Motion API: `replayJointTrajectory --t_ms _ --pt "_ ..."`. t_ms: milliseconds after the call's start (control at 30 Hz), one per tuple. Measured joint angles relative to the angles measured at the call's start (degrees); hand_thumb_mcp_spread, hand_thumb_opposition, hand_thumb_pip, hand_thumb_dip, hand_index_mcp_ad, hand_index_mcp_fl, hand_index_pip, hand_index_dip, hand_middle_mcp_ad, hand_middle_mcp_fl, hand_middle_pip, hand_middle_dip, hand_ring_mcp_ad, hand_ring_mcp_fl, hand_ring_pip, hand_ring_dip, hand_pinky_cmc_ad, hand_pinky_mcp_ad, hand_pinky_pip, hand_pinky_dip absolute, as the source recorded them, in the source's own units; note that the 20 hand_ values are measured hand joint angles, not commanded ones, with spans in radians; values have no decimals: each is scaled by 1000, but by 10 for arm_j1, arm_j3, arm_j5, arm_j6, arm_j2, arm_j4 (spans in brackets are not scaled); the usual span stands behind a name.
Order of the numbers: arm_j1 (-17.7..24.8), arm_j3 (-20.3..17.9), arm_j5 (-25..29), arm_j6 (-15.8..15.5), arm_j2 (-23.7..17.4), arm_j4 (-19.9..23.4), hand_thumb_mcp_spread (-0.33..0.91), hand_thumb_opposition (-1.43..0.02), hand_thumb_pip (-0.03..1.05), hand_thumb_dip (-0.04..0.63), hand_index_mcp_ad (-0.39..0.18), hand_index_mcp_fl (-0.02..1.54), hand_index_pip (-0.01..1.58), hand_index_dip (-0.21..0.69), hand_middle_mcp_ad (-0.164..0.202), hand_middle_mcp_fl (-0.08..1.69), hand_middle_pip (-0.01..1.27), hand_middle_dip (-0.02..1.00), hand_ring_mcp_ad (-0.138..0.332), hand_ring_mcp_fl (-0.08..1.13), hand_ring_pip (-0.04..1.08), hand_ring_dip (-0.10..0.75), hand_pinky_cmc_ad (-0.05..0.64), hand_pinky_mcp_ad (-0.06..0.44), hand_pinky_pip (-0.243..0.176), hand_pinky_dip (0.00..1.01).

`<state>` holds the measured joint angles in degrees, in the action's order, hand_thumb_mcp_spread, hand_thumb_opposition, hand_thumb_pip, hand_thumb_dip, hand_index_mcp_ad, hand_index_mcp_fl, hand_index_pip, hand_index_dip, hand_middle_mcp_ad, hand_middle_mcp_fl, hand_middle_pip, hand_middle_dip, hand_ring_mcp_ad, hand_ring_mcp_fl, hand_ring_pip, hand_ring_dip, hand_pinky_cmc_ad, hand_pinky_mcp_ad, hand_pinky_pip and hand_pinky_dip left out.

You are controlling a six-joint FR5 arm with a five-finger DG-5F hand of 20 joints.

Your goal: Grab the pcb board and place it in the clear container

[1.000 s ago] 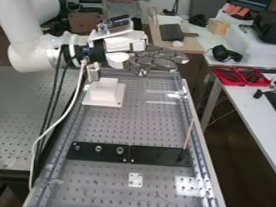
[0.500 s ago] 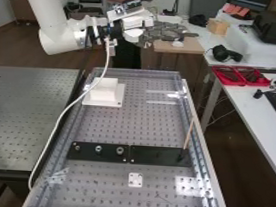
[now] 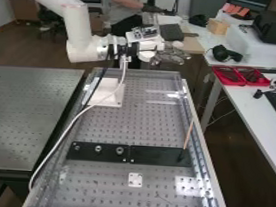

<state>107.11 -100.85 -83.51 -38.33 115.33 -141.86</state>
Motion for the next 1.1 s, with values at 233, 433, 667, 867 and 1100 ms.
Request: replayJointTrajectory --t_ms 233,433,667,867,1100 --pt "1 31 40 1 46 -25 532 -956 583 244 -68 583 1482 -2 77 185 143 140 216 44 87 37 325 185 -28 211" --pt "2 45 56 9 65 -38 531 -956 583 244 -68 583 1482 -2 77 185 143 140 216 44 87 37 325 182 -28 211" --pt "2 45 61 11 69 -46 534 -956 583 244 -68 583 1482 -2 77 185 143 140 216 44 86 37 325 185 -28 211" --pt "0 49 55 12 69 -76 517 -976 635 253 -105 552 1405 9 75 147 140 140 216 31 87 37 328 185 -30 265" --pt "-5 43 44 15 63 -92 372 -852 635 236 -119 89 674 5 77 0 127 140 216 3 73 37 325 180 -75 476"
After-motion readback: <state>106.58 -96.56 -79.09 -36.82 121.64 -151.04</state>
